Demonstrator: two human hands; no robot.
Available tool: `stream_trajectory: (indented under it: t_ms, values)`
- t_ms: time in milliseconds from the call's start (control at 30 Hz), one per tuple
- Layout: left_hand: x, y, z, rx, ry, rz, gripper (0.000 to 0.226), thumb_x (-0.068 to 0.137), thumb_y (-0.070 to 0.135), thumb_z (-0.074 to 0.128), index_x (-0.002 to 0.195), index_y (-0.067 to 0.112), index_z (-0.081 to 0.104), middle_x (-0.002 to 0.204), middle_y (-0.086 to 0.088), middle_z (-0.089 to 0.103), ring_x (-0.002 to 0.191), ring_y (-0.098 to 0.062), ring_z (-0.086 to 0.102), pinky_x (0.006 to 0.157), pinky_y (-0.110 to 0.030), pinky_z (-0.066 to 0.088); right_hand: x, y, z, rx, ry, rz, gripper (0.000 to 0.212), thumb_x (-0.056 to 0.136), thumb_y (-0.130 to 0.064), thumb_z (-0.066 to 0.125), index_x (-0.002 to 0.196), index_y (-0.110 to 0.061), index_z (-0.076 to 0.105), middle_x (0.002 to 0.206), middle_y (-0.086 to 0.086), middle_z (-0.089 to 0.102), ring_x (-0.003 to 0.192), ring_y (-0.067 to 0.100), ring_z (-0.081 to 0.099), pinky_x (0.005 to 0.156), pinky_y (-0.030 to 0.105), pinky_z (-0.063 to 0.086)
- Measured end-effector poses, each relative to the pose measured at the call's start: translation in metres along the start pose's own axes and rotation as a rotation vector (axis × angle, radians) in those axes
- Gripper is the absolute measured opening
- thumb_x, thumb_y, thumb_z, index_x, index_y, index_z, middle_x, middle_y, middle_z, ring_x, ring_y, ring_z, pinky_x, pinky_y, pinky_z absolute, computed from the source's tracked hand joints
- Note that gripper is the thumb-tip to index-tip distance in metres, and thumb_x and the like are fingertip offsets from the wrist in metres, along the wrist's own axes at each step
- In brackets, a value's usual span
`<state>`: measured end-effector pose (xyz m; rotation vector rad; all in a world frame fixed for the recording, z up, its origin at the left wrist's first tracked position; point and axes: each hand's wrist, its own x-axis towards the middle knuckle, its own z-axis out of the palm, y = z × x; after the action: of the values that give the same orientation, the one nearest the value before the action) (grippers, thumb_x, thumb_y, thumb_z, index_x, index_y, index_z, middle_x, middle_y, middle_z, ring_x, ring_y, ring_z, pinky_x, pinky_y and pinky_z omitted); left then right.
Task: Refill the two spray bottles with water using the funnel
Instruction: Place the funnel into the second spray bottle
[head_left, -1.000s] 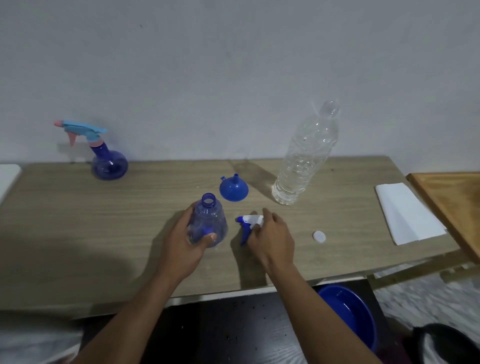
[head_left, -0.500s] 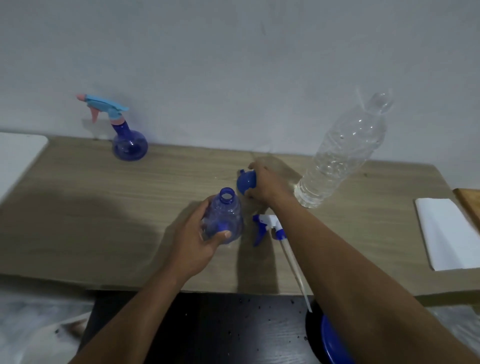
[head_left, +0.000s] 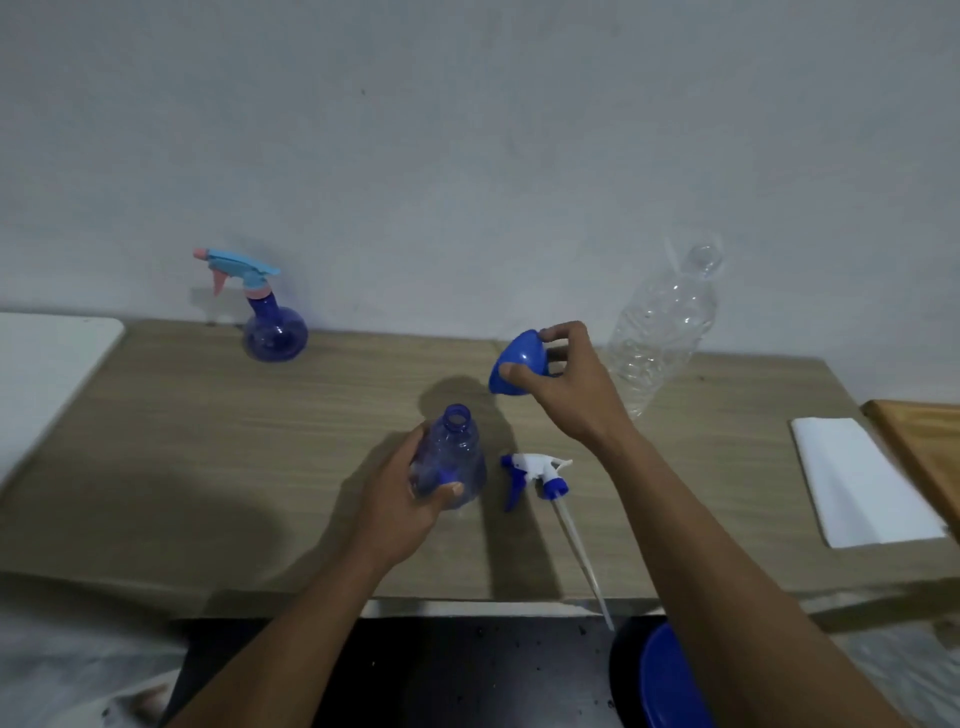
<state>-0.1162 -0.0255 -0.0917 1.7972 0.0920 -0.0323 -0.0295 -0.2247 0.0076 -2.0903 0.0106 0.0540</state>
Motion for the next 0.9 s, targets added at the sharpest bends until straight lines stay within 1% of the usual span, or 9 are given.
stream_trajectory:
  t_ms: [133,200,333,433,567,667,733,800,900]
  values:
    - [0.003,-0.007,0.0,0.005,-0.003,0.007,0.072,0.068,0.016,0.08,0.126,0.05,0.054,0.122,0.021,0.067,0.114,-0.002,0.063,0.097,-0.031,0.051,-0.029,-0.026,0.003,0.287,-0.021,-0.081,0.06,0.085,-0.03,0.079,0.135,-0.041,0.048,0.118,0.001,0.061,0.096,0.012,0.068,0.076,0.027,0.056]
    - [0.004,-0.01,0.0,0.002,-0.021,0.015,0.074,0.073,0.01,0.08,0.135,0.04,0.051,0.129,0.016,0.064,0.12,-0.005,0.06,0.102,-0.039,0.051,-0.039,-0.035,0.009,0.357,-0.03,-0.112,0.051,0.085,-0.025,0.08,0.131,-0.032,0.057,0.119,0.005,0.063,0.096,0.012,0.069,0.072,0.024,0.056]
    - [0.006,-0.012,-0.001,0.003,-0.017,0.011,0.076,0.073,0.009,0.081,0.127,0.053,0.051,0.125,0.024,0.063,0.117,0.001,0.06,0.1,-0.036,0.052,-0.053,-0.038,0.023,0.448,-0.001,-0.138,0.05,0.078,-0.012,0.085,0.121,-0.017,0.06,0.12,0.001,0.066,0.108,0.018,0.068,0.082,0.025,0.057]
    - [0.008,-0.014,-0.001,0.0,-0.02,0.01,0.075,0.074,0.008,0.082,0.134,0.039,0.051,0.127,0.02,0.063,0.116,0.001,0.059,0.1,-0.035,0.052,-0.059,-0.034,0.034,0.473,0.033,-0.145,0.054,0.075,-0.003,0.086,0.121,-0.014,0.059,0.124,0.005,0.063,0.109,0.015,0.067,0.091,0.028,0.056]
    - [0.008,-0.017,0.0,-0.033,-0.006,0.005,0.075,0.073,0.008,0.083,0.131,0.045,0.052,0.127,0.018,0.064,0.119,-0.003,0.06,0.101,-0.04,0.052,-0.061,-0.025,0.047,0.499,0.059,-0.139,0.064,0.071,0.003,0.086,0.124,-0.016,0.055,0.13,0.008,0.058,0.111,0.014,0.065,0.089,0.023,0.054]
    - [0.009,-0.021,0.0,-0.044,0.0,-0.004,0.075,0.071,0.012,0.083,0.13,0.046,0.053,0.125,0.019,0.065,0.119,-0.006,0.061,0.101,-0.044,0.052,-0.062,-0.018,0.052,0.481,0.016,-0.132,0.079,0.069,0.002,0.088,0.133,-0.023,0.049,0.13,0.004,0.057,0.11,0.012,0.067,0.087,0.026,0.055]
    - [0.01,-0.021,0.0,-0.031,-0.018,-0.011,0.075,0.072,0.01,0.084,0.132,0.043,0.053,0.125,0.021,0.064,0.118,-0.005,0.06,0.098,-0.041,0.054,-0.066,-0.015,0.054,0.433,-0.009,-0.118,0.088,0.07,0.001,0.088,0.141,-0.025,0.044,0.13,-0.001,0.056,0.111,0.008,0.066,0.086,0.023,0.056]
    - [0.011,-0.02,0.0,-0.023,-0.032,0.001,0.074,0.074,0.007,0.083,0.131,0.042,0.053,0.123,0.024,0.063,0.116,-0.003,0.06,0.091,-0.027,0.056,-0.069,-0.011,0.055,0.363,-0.021,-0.102,0.098,0.069,-0.007,0.091,0.149,-0.027,0.04,0.134,-0.005,0.054,0.119,0.007,0.062,0.095,0.026,0.055]
    - [0.009,-0.014,-0.002,0.021,-0.034,0.008,0.072,0.075,0.004,0.081,0.129,0.042,0.052,0.112,0.033,0.062,0.109,0.005,0.061,0.078,-0.01,0.051,-0.073,-0.011,0.052,0.253,-0.01,-0.109,0.095,0.068,-0.035,0.092,0.149,-0.027,0.043,0.14,-0.008,0.054,0.125,0.007,0.058,0.101,0.036,0.054]
